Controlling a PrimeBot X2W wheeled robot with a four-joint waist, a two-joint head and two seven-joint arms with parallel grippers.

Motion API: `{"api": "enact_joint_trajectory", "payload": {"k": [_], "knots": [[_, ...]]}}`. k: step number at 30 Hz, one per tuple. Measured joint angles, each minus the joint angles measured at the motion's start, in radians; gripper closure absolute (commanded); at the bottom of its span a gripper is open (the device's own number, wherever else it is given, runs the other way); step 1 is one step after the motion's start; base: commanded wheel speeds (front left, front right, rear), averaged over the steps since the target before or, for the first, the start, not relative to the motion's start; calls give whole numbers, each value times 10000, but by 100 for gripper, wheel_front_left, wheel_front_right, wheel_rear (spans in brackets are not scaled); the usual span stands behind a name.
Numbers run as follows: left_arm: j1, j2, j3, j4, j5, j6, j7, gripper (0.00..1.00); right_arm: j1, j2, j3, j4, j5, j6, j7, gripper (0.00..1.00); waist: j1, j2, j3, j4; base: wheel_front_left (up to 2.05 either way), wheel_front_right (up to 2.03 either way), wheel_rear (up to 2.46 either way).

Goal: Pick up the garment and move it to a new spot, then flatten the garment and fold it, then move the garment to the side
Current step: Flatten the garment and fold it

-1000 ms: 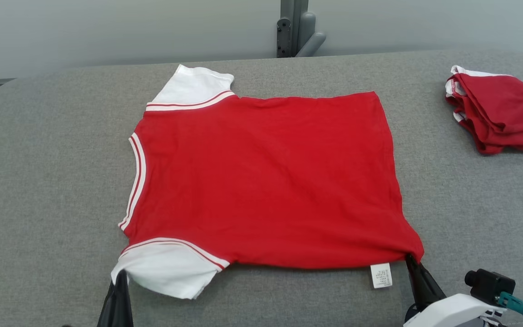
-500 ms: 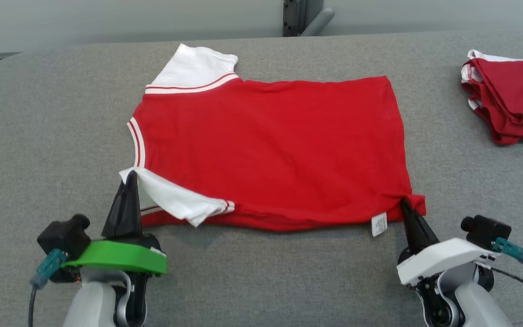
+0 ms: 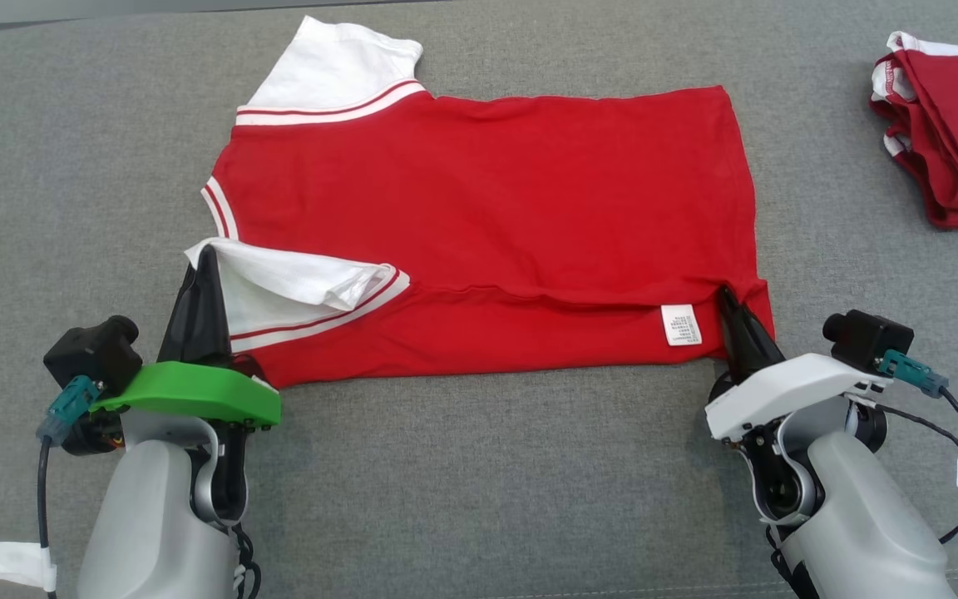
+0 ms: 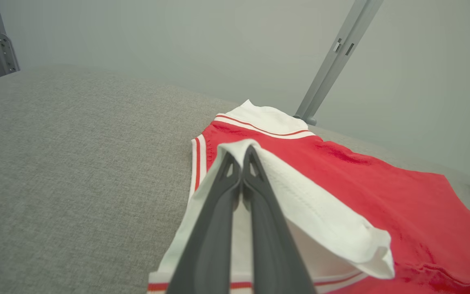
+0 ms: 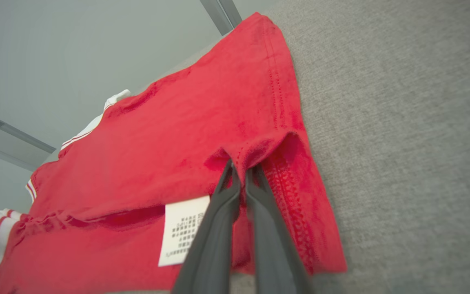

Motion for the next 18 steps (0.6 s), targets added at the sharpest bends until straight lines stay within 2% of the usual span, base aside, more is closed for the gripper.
{"api": "enact_joint_trajectory", "payload": {"k": [4, 5, 6, 7, 8, 10, 12, 13, 18], "knots": [[-222, -12, 247, 508, 290, 0, 0, 100, -297, 42, 180, 268, -27, 0, -44, 100, 0, 0, 76, -77, 0, 0, 0], [-275, -17, 316, 629, 385, 0, 2, 100, -371, 50, 224, 334, -31, 0, -48, 78, 0, 0, 93, -89, 0, 0, 0], [-337, -19, 380, 748, 443, -2, 0, 100, -448, 61, 257, 384, -33, 0, -61, 61, 0, 0, 109, -97, 0, 0, 0], [-415, -21, 445, 913, 476, 6, 0, 100, -523, 69, 307, 418, -71, 0, -94, 35, 0, 0, 120, -103, 0, 0, 0], [-478, -23, 508, 1039, 533, 42, 0, 100, -599, 71, 339, 451, -161, 0, -155, 0, 0, 0, 130, -107, 0, 0, 0], [-617, -23, 552, 1333, 560, 44, -2, 100, -720, 61, 372, 533, -276, 0, -261, 0, 0, 0, 139, -107, 0, 0, 0], [-743, -27, 420, 1434, 562, 42, 0, 50, -803, 65, 366, 560, -309, 0, -368, 0, 0, 0, 145, -103, 0, 0, 0], [-833, -27, 311, 1438, 560, 35, 0, 0, -839, 69, 362, 552, -311, 0, -441, 0, 0, 0, 149, -102, 0, 0, 0], [-1081, -42, -274, 1319, 483, 2, 0, 0, -881, 77, 245, 357, -514, 0, -650, 0, 0, 0, 160, -112, 0, 0, 0]]}}
